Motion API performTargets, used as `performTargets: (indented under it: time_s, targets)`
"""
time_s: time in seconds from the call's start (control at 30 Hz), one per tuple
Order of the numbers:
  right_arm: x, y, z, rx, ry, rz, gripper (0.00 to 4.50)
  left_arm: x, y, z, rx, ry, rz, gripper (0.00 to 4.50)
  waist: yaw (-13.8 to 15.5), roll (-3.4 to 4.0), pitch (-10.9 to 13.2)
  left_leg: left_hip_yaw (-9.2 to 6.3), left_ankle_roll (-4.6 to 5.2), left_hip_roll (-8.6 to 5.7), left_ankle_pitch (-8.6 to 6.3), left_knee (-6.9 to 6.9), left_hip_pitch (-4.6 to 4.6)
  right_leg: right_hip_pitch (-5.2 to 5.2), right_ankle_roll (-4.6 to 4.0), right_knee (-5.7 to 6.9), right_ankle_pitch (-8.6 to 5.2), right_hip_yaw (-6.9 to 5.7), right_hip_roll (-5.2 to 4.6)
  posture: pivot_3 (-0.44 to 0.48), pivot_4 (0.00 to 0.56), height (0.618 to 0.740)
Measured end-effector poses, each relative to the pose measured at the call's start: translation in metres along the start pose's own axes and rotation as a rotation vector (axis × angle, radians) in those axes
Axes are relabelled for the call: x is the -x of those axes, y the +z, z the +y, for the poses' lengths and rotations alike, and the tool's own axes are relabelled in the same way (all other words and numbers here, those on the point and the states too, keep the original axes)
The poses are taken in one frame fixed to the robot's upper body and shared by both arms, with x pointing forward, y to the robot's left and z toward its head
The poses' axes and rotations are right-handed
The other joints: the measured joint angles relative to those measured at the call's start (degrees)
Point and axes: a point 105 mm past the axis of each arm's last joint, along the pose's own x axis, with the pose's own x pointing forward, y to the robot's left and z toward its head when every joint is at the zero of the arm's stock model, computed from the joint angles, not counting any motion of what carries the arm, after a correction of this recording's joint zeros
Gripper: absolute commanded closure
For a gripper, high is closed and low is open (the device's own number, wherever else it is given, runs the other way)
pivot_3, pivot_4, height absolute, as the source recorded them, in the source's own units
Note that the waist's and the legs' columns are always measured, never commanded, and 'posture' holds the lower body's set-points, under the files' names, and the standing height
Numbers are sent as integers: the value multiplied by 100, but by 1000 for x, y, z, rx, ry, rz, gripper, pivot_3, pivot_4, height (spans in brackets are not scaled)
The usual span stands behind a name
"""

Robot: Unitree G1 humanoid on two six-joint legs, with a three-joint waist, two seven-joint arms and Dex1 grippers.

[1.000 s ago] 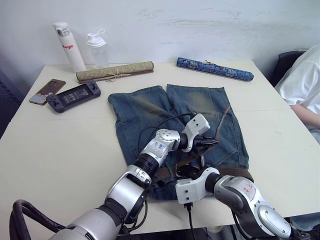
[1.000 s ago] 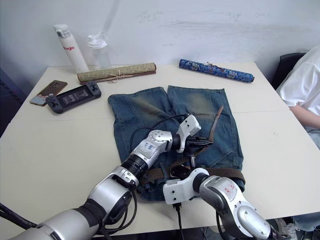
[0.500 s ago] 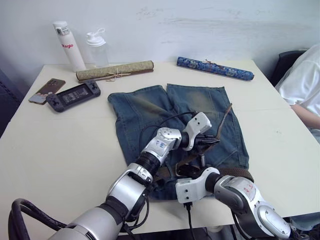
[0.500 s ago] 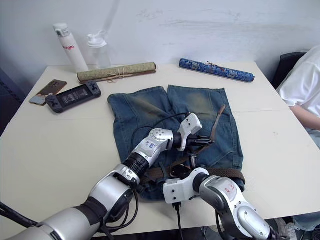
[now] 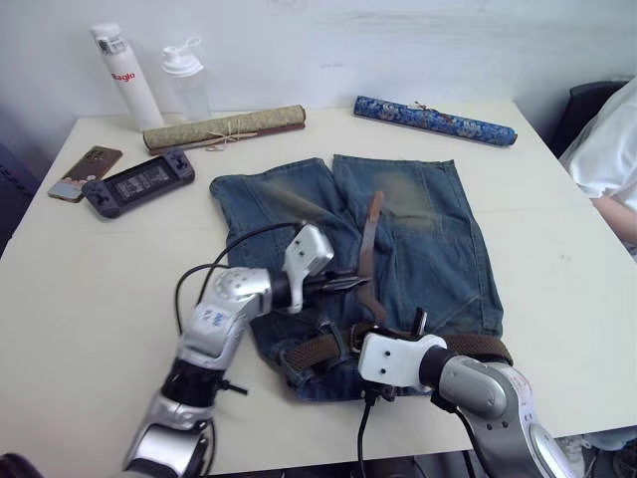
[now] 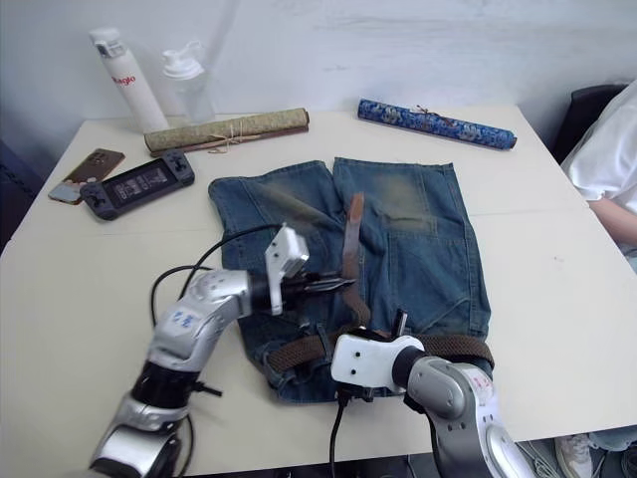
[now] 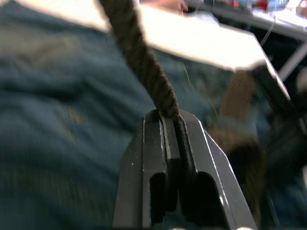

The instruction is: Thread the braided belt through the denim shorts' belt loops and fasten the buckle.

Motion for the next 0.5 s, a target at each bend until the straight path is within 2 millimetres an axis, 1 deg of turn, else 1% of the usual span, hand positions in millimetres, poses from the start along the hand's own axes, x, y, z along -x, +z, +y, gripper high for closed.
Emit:
performTargets:
  time_s: [0.07,0.13,0.17,0.2,0.27,0.3,0.37,0.43,0.5]
  targets:
    - [2,0,-3,-62,-11,-4,4443,16,-16,-8,1,-19,73,4500,-1,10,32,0,-1,1,0,0,-7,-6,-1,0,0,1,-2,0,150,737]
    - [3,0,-6,-102,-19,-7,4443,23,-21,-11,-25,-22,106,4500,26,20,45,-2,0,-3,0,3,-17,-14,-1,0,0,0,-6,0,150,737]
    - [5,0,-9,-131,-35,-9,4443,27,-22,-10,-62,-13,133,4500,24,20,46,-3,1,-3,0,4,-28,-21,-1,0,0,-1,-6,0,150,737]
    - [8,-1,-16,-159,-59,-9,4443,33,-23,-6,-150,13,181,4500,11,21,46,-2,1,-3,2,7,-50,-43,-1,4,1,1,-6,0,150,737]
    - [11,-3,-24,-176,-95,-3,4443,36,-23,0,-230,43,220,4500,5,22,46,4,4,-6,8,9,-77,-77,0,13,2,5,-6,0,150,737]
    - [13,-5,-29,-191,-117,2,4443,37,-22,3,-303,60,249,4500,3,22,47,9,4,-6,10,8,-80,-85,0,15,2,6,-3,0,150,737]
    - [14,-2,-35,-219,-140,-12,4443,36,-21,7,-454,89,303,4500,-7,23,47,17,1,-2,18,6,-80,-91,-1,18,1,10,6,0,150,737]
    - [13,1,-36,-252,-143,-31,4443,34,-19,10,-553,120,323,4500,-4,25,49,20,4,0,21,6,-80,-96,-3,22,0,11,9,0,150,737]
    - [13,1,-35,-277,-138,-36,4443,32,-19,11,-596,134,331,4500,5,25,49,22,8,-2,22,8,-82,-96,-3,21,-1,11,9,0,150,737]
